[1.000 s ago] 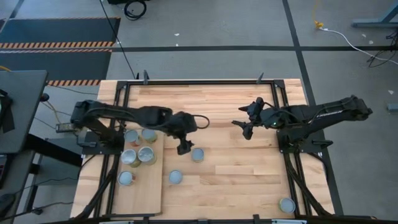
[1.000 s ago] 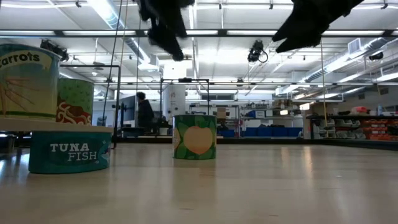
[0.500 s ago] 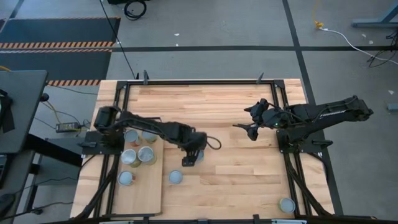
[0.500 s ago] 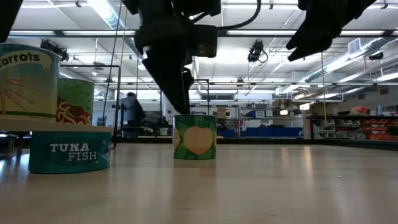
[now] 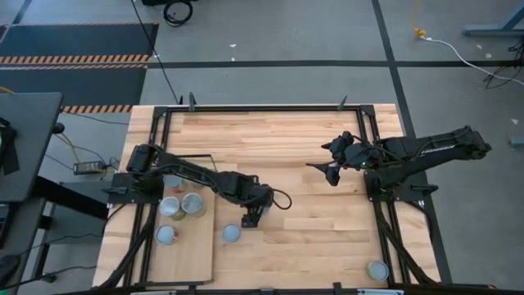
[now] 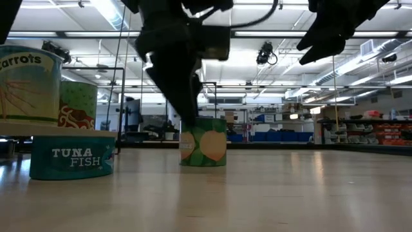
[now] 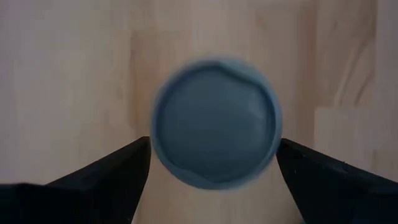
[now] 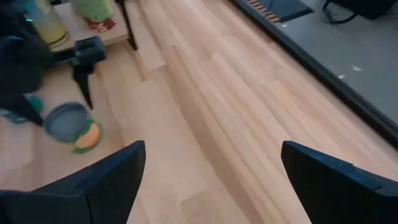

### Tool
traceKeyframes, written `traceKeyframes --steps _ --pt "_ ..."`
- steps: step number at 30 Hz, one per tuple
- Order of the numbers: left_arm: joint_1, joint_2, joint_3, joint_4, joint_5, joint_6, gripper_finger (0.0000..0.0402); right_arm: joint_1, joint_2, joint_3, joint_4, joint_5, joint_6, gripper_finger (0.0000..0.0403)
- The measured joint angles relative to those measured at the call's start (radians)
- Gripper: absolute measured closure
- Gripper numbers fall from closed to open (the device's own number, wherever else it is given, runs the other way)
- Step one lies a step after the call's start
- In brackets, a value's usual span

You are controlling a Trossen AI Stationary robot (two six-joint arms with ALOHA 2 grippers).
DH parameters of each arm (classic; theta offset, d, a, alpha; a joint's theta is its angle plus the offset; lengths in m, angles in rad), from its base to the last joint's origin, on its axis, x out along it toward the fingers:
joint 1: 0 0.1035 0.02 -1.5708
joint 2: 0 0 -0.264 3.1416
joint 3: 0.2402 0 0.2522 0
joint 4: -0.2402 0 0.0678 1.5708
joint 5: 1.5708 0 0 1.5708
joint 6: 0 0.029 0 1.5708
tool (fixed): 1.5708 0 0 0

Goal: Pick and place cans onto a shelf
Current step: Put the dark green can on the shelf

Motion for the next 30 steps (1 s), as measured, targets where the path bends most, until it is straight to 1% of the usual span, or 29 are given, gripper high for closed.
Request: traceKeyframes --steps 7,12,15,18,20,23,26,30 --pt "-0.006 0.065 0.0 0.116 0.007 -0.024 0.0051 0.0 0.001 0.0 -0.002 -0.008 0.008 0.0021" --pt "-0.006 0.069 0.0 0.228 0.007 -0.024 0.0051 0.0 0.001 0.0 -0.002 -0.035 0.015 0.0021" --pt "-0.006 0.069 0.0 0.256 -0.003 -0.031 0.0054 0.0 0.001 0.0 -0.002 -0.039 0.012 0.0021" --pt "-0.005 0.069 0.0 0.219 -0.018 -0.044 0.0071 0.0 0.001 0.0 -0.004 -0.039 -0.002 0.0021" --pt "-0.004 0.069 0.0 0.192 -0.038 -0.054 0.0091 -0.001 0.001 0.0 -0.004 -0.039 -0.015 0.0021" --pt "-0.007 0.069 0.003 0.171 -0.038 -0.081 0.0118 -0.002 0.001 0.0 -0.004 -0.022 -0.031 0.0021" --pt "-0.025 0.061 0.007 0.133 -0.04 -0.135 0.0118 -0.002 0.001 0.0 0.003 -0.007 -0.05 0.0021" --pt "-0.076 -0.016 0.06 -0.023 -0.019 -0.189 0.0118 -0.001 0.002 0.001 0.024 -0.006 -0.052 0.0021"
